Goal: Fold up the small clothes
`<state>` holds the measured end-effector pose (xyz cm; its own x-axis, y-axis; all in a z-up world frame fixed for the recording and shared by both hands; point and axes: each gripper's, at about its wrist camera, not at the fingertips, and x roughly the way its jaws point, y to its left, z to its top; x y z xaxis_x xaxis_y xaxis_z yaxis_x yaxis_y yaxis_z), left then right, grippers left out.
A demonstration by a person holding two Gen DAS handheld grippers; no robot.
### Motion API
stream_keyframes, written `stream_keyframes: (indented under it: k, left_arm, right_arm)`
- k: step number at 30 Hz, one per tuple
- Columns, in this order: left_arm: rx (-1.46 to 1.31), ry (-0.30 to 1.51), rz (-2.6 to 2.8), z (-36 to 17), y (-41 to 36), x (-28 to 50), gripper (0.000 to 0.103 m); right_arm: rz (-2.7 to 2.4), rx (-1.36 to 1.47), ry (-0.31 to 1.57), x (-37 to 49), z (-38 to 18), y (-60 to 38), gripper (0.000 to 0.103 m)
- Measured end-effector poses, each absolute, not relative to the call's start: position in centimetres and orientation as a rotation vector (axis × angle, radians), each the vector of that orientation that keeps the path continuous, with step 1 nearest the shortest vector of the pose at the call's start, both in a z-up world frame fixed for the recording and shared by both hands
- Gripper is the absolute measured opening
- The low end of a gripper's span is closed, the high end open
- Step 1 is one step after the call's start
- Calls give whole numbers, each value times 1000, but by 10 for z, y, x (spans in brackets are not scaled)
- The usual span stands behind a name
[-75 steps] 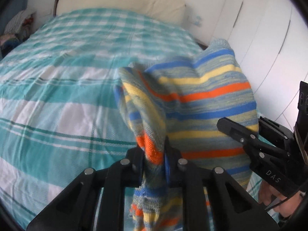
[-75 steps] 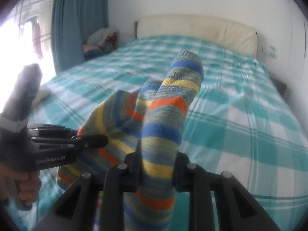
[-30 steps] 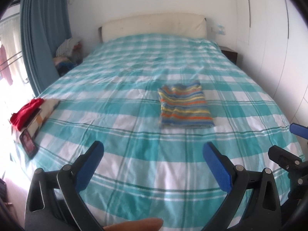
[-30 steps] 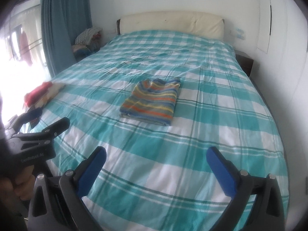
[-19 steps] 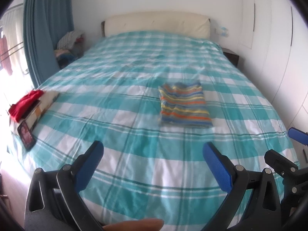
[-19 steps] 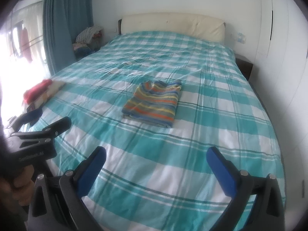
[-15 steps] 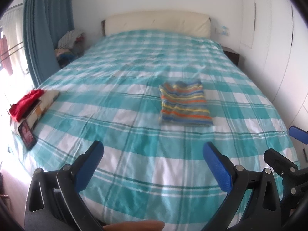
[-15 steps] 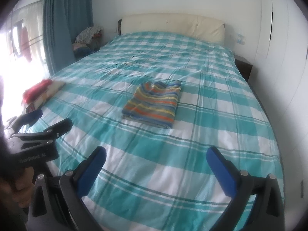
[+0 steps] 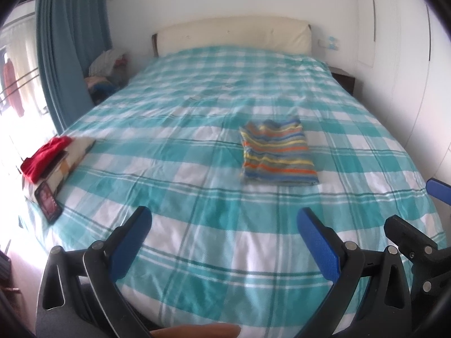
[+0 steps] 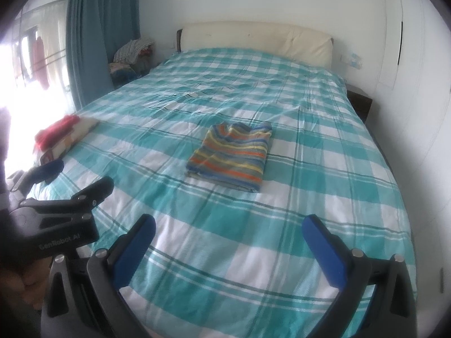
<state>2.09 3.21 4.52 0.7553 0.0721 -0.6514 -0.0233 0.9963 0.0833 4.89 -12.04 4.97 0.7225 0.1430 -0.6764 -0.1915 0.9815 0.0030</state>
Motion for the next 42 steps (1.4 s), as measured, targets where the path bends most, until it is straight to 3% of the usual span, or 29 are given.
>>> stream_keyframes:
  k: [42]
  left_arm:
    - [102, 749, 12, 43, 21, 30, 103]
  right_arm:
    - [58, -116, 725, 45, 56, -136, 102]
